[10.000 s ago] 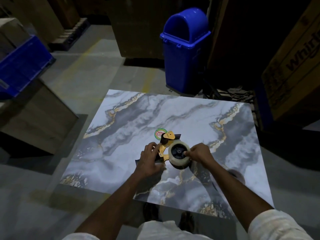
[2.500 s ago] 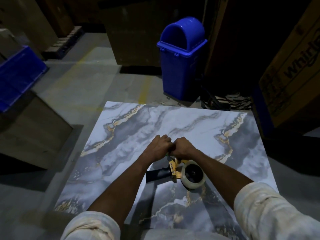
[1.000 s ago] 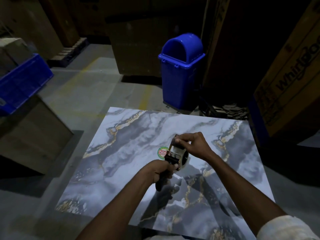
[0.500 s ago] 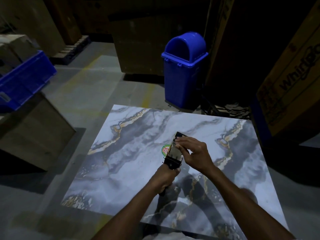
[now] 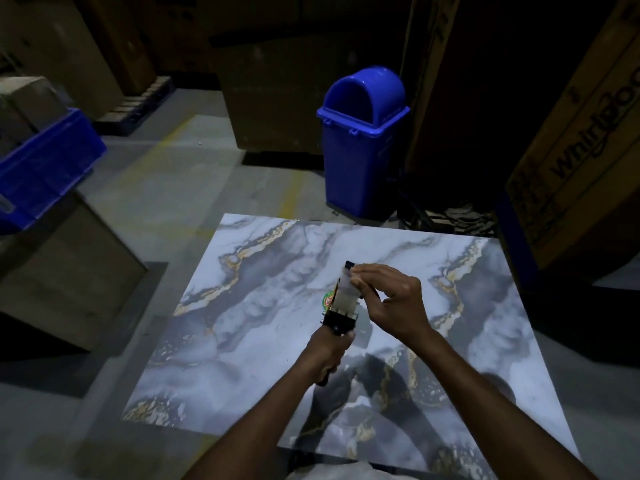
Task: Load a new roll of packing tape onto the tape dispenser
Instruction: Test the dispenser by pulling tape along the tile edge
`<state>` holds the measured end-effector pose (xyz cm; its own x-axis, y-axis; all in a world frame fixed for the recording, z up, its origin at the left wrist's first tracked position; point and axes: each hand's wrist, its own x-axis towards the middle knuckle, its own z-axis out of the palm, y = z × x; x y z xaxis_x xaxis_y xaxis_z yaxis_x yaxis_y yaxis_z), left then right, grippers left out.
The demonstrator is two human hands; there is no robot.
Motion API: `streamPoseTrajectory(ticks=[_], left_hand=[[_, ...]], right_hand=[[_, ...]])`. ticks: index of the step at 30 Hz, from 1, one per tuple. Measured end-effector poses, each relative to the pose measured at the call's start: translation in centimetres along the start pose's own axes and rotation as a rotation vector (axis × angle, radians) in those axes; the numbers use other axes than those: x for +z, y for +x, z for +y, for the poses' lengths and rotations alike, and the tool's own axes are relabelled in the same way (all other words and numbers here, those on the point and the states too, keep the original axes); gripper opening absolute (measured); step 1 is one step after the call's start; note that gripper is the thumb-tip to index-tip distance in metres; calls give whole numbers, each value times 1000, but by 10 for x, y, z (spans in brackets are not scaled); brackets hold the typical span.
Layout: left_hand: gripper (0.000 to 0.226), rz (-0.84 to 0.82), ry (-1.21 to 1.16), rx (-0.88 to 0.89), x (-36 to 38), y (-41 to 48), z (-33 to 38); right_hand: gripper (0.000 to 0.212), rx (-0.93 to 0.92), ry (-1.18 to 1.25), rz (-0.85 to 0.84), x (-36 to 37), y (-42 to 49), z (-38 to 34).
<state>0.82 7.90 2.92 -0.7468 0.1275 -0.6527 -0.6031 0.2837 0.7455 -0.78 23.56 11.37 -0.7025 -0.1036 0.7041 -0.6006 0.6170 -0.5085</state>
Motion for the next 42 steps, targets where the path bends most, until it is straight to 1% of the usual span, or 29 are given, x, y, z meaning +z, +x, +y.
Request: streamPoseTrajectory(ticks=[3,7,9,11,13,15,18,22,25,30,33,36,38,41,42], left_hand=[[23,-12,0,22,-5,2,-3],[38,-4,94,38,-2,-1,-5],[28,27,94,65,1,1,-7],[19,22,83,70,1,3,-9],[21,0,74,63,1,2,-9],[17,18,66,89,1,-1,-8],[27,18,91,112,-1,-2,-8],[17,32,52,121,-1,-1,-11],[17,37,62,143,-1,-5,-10],[19,35,59,156,-2,-6,-10],[23,38,52,155,-2,-5,-12],[26,44,60,134,-4,-2,-16],[32,45,55,108,-5,0,-17],[50,32,52,40,-6,1,-12],[52,37,64,24,-7,3,-9]], right_hand=[[6,38,13,15,-4,9,0],[8,224,22,39,-12,33,13],[12,365,45,7,-15,47,21],[16,509,77,-42,-15,56,28],[18,600,108,-73,-13,60,37],[18,667,148,-87,-10,63,45],[22,726,122,-119,-7,65,53],[29,771,84,-137,-2,64,59],[39,796,58,-166,3,63,63],[42,808,25,-228,9,59,67],[40,748,-37,-243,10,60,67],[49,635,-127,-246,10,63,68],[51,524,-186,-199,10,65,64],[36,327,-185,-83,9,67,42],[31,267,-185,-47,8,66,34]])
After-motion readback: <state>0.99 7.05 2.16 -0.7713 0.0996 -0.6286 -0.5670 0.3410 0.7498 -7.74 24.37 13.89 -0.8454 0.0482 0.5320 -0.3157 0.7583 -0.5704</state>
